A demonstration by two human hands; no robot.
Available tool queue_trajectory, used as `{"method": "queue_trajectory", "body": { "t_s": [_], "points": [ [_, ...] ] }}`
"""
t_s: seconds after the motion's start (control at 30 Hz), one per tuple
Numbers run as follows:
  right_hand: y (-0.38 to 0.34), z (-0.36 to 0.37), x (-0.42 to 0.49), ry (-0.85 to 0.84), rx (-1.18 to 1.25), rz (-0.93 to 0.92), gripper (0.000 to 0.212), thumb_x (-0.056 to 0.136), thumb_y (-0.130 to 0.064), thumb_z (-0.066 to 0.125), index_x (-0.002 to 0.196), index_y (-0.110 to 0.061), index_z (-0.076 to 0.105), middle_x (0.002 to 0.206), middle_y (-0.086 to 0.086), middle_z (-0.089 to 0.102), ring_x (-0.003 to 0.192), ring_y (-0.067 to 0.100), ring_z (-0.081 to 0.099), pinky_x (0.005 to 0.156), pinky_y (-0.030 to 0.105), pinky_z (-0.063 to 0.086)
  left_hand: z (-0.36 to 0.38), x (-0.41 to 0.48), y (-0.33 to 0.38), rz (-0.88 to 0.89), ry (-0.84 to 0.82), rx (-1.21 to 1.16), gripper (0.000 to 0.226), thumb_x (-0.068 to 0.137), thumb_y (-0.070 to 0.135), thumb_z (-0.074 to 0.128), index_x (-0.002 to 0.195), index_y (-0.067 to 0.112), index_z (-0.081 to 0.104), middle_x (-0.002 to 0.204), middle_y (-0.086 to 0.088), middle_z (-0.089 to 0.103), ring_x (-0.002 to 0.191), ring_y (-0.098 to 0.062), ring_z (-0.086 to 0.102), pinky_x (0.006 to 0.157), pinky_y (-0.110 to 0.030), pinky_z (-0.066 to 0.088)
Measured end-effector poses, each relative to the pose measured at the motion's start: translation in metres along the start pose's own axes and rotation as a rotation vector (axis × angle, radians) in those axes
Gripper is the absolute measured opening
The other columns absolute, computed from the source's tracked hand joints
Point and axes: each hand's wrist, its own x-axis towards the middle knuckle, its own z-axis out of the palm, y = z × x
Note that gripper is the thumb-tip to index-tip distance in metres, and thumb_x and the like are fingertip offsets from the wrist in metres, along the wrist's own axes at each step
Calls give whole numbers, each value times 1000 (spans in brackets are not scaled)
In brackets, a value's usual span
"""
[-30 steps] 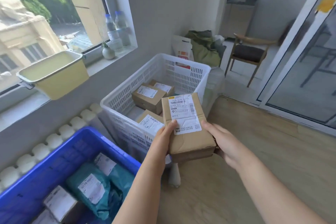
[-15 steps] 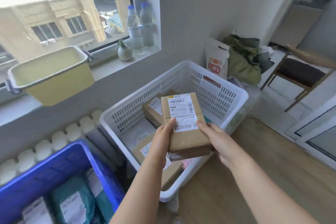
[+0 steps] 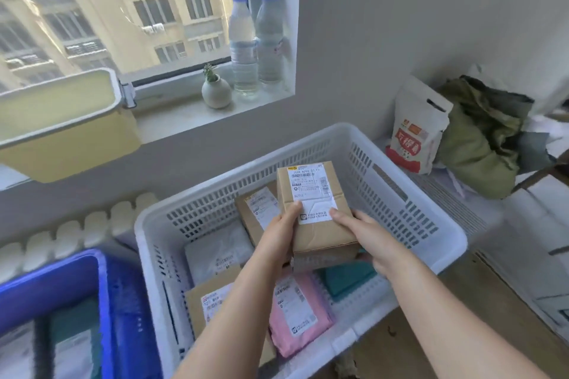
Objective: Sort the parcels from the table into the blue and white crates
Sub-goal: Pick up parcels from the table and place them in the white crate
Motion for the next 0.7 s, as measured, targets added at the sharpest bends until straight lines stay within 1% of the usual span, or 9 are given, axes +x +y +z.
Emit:
{"method": "queue_trajectory", "body": {
  "t_s": [0.07, 0.27, 0.37, 0.4, 0.43, 0.5, 0.57, 0.63, 0.7],
  "points": [
    [-7, -14, 25, -68, -14, 8, 49, 83, -51, 72, 126, -32, 60, 112, -7, 72, 103, 16, 66, 81, 39, 57, 12, 15, 4, -5, 82, 20, 26, 98, 43, 55, 110, 22, 67, 75, 13, 75, 65, -1, 71, 50, -16, 50],
    [-30, -50, 94, -192, -110, 24, 63, 80, -49, 75, 136, -29, 54, 114, -5, 72, 101, 16, 69, 75, 32, 54, 41, 59, 10, -32, 230, 116, 46, 96, 59, 48, 122, 24, 65, 108, 7, 72, 93, -6, 68, 72, -23, 51],
    [-38, -58, 128, -248, -154, 44, 64, 82, -49, 74, 137, -25, 53, 117, -3, 70, 103, 17, 67, 80, 33, 54, 43, 83, 6, -43, 341, 230, 62, 95, 68, 38, 135, 25, 57, 130, 5, 64, 114, -16, 61, 99, -36, 48],
    [-41, -59, 137, -250, -171, 46, 67, 82, -48, 74, 140, -23, 51, 120, -2, 69, 104, 17, 66, 78, 32, 53, 41, 88, 5, -49, 391, 277, 61, 97, 64, 37, 140, 23, 53, 137, 4, 59, 122, -20, 57, 105, -38, 43],
    [-41, -59, 151, -261, -191, 65, 71, 83, -48, 74, 142, -21, 48, 123, -1, 67, 103, 17, 66, 74, 30, 53, 37, 98, -2, -71, 455, 344, 56, 100, 56, 39, 144, 21, 48, 142, 1, 54, 128, -23, 52, 107, -37, 40],
    [-38, -59, 162, -250, -213, 67, 76, 83, -48, 74, 146, -19, 43, 128, 1, 64, 103, 16, 65, 70, 28, 52, 26, 101, -11, -91, 519, 623, 53, 101, 42, 46, 148, 18, 41, 150, -6, 45, 133, -27, 47, 104, -37, 41],
    [-33, -57, 181, -258, -255, 80, 83, 82, -49, 75, 150, -20, 37, 135, 1, 60, 109, 18, 63, 82, 33, 54, 15, 116, -23, -130, 513, 913, 58, 99, 34, 49, 152, 19, 32, 156, -10, 34, 138, -30, 38, 108, -39, 37],
    [-24, -55, 194, -271, -273, 98, 96, 74, -57, 78, 153, -24, 33, 139, -1, 56, 117, 21, 60, 101, 43, 50, 4, 127, -34, -163, 455, 1063, 66, 97, 31, 52, 156, 22, 23, 163, -11, 17, 146, -33, 21, 116, -41, 29],
    [-13, -55, 205, -284, -243, 109, 108, 62, -65, 79, 152, -29, 33, 140, -3, 57, 119, 20, 60, 106, 48, 46, -3, 132, -45, -185, 399, 1160, 73, 95, 29, 56, 157, 26, 17, 165, -10, 3, 150, -34, 7, 120, -45, 23]
  ]
}}
